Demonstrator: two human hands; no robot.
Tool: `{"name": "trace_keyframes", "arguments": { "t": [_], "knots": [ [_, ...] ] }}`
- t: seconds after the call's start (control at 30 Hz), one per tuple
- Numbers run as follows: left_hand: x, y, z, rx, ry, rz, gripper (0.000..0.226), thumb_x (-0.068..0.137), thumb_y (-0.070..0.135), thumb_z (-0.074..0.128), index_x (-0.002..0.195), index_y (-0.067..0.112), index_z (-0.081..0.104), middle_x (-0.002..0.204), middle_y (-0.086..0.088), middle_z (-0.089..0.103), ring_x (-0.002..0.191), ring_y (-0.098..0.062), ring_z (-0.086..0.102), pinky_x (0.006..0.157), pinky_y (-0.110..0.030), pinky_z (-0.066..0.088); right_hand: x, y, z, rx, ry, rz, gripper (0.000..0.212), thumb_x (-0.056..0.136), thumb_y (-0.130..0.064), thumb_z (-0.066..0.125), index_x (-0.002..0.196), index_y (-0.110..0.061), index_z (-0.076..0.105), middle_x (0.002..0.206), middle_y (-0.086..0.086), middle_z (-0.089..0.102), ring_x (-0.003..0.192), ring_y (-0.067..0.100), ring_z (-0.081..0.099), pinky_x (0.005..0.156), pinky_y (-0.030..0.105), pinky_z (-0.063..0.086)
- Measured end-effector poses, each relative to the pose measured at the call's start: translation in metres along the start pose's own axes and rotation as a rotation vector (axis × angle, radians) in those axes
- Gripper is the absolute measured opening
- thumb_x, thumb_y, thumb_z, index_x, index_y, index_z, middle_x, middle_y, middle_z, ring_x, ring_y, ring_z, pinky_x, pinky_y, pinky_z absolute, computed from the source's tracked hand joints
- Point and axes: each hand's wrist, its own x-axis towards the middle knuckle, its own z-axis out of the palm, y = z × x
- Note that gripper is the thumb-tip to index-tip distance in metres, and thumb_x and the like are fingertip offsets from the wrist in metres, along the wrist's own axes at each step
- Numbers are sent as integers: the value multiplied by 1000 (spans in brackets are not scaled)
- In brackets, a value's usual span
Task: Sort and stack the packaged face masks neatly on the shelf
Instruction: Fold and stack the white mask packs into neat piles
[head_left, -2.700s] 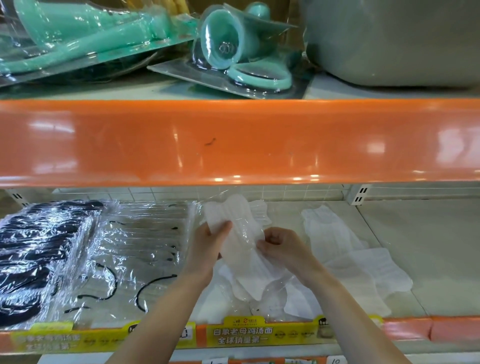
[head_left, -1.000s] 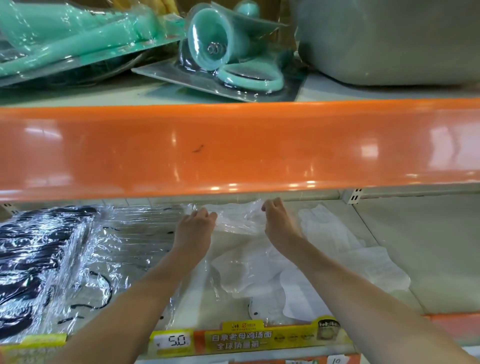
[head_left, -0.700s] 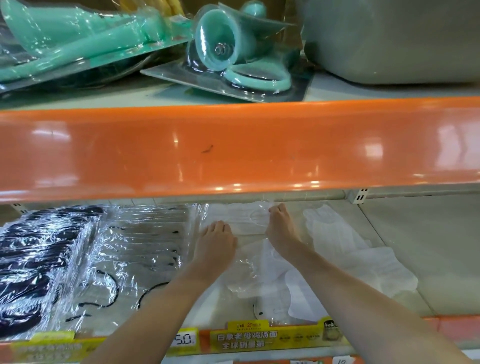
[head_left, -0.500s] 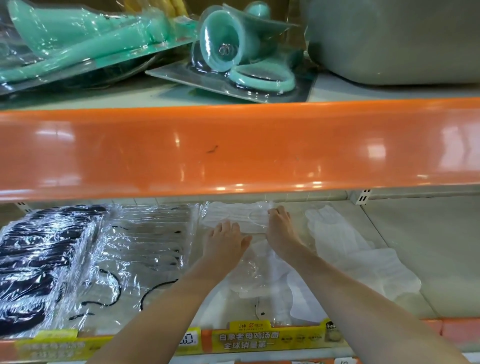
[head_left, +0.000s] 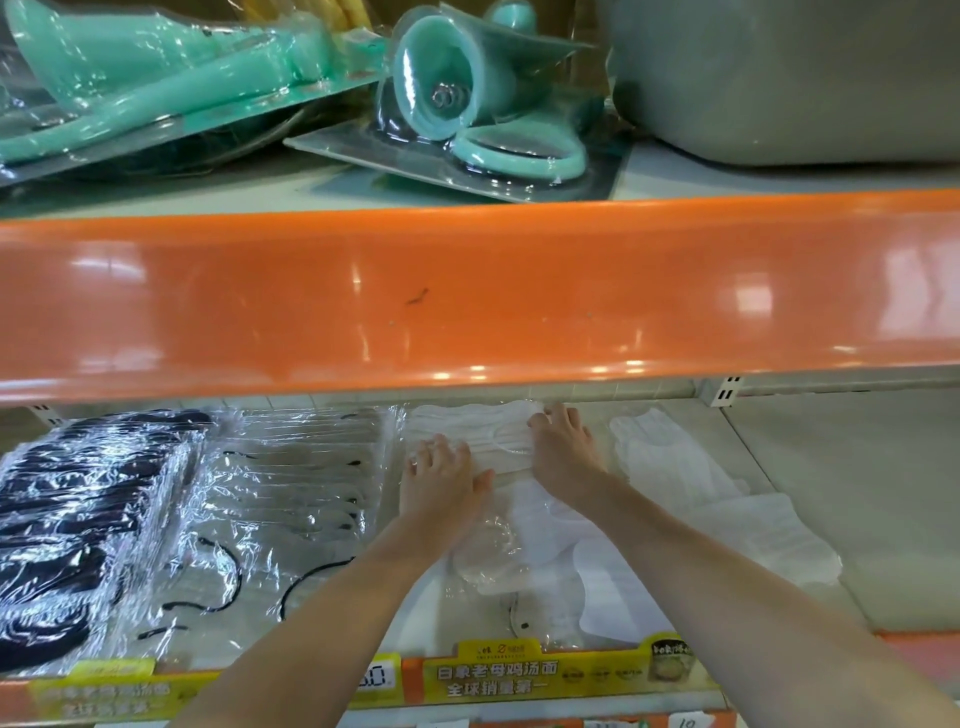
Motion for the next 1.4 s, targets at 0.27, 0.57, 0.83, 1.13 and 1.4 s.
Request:
{"name": "trace_keyframes", "arguments": {
  "t": [0.27,0.57,0.83,1.13,1.4],
  "knots": [
    [7,-6,-3,-18,12,27,61,102,48,25,149,10,22,157,-19,15,145,-37,9,118,-46,12,-13,-17,11,-86,9,-148,42,99,-28,39,137,-9,38,150,12,22,136,27,25,112,37,25],
    [1,4,2,7,40,42,54,102,35,26,148,6,21,157,-19,14,146,-33,11,117,-46,14,-20,-24,25,-63,-15,-88,49,102,-34,31,145,-11,26,154,11,21,142,25,18,116,35,15],
    [-7,-1,-8,-33,119,58,46,101,33,32,143,14,31,154,-10,27,143,-26,23,113,-39,21,-35,-24,9,264,52,-52,39,99,-22,39,137,-15,45,145,2,39,132,20,34,109,31,29],
    [-63,17,-9,-81,43,153,60,97,55,36,147,23,25,155,6,22,144,-14,17,111,-31,20,-82,3,-16,328,-241,-35,44,91,-28,59,134,-21,50,138,-2,47,131,18,40,108,32,31],
    [-73,25,12,-92,-19,76,68,93,62,37,147,23,22,157,0,19,145,-19,14,114,-34,15,-112,9,-13,172,-196,-98,58,89,-47,57,142,-31,38,155,-10,21,143,11,13,117,33,9]
  ]
}}
